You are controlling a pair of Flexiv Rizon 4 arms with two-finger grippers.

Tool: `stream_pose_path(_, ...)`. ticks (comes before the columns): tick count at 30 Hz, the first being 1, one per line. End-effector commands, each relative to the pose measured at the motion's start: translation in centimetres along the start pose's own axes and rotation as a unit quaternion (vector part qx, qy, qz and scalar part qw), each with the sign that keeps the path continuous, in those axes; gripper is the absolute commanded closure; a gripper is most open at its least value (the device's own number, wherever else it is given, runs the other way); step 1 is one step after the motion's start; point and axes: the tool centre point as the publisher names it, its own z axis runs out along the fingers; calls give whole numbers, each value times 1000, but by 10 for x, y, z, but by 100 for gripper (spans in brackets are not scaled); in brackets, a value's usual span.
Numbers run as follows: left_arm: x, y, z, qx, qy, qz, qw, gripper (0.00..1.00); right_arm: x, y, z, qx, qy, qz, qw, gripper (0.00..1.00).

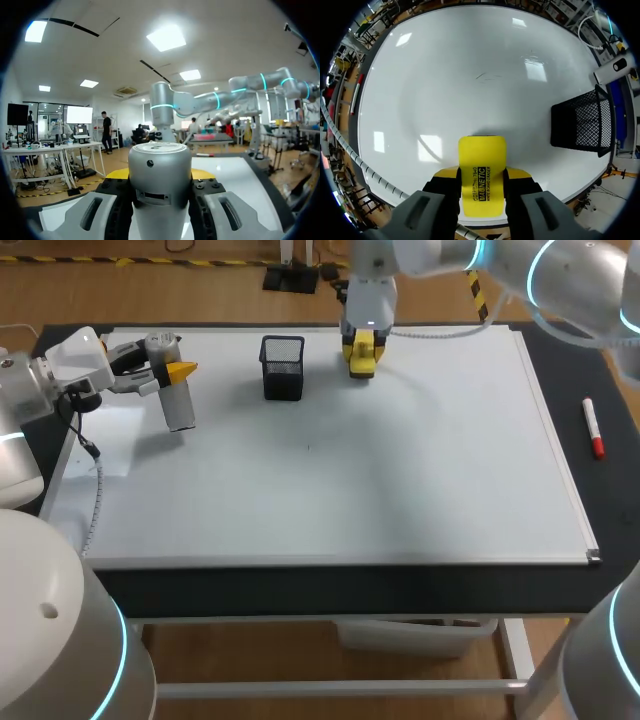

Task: Pick up the inspection probe, press it on each red-marked spot on the whiteboard one by one, put down the probe, pick up the eraser, and wipe off all the red marks.

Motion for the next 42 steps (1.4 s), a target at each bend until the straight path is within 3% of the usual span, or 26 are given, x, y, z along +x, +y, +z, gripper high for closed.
stream_pose_path(1,1,-1,1,1,-2,1,1000,100,-4,-7,2,-9,6,-2,1000,100)
stream_pose_path(21,1,-1,1,1,-2,1,1000,100,-3,-14,9,-2,17,-8,1000,100)
stream_pose_path(25,1,-1,1,1,-2,1,1000,100,-3,-15,9,-1,19,-6,1000,56)
stream_pose_path(26,1,-1,1,1,-2,1,1000,100,-2,-14,9,0,18,-5,1000,2)
stream_pose_path(34,1,-1,1,1,-2,1,1000,100,17,-10,-4,8,3,49,999,0)
stream_pose_path(42,1,-1,1,1,-2,1,1000,100,45,-2,-24,7,-52,148,988,0)
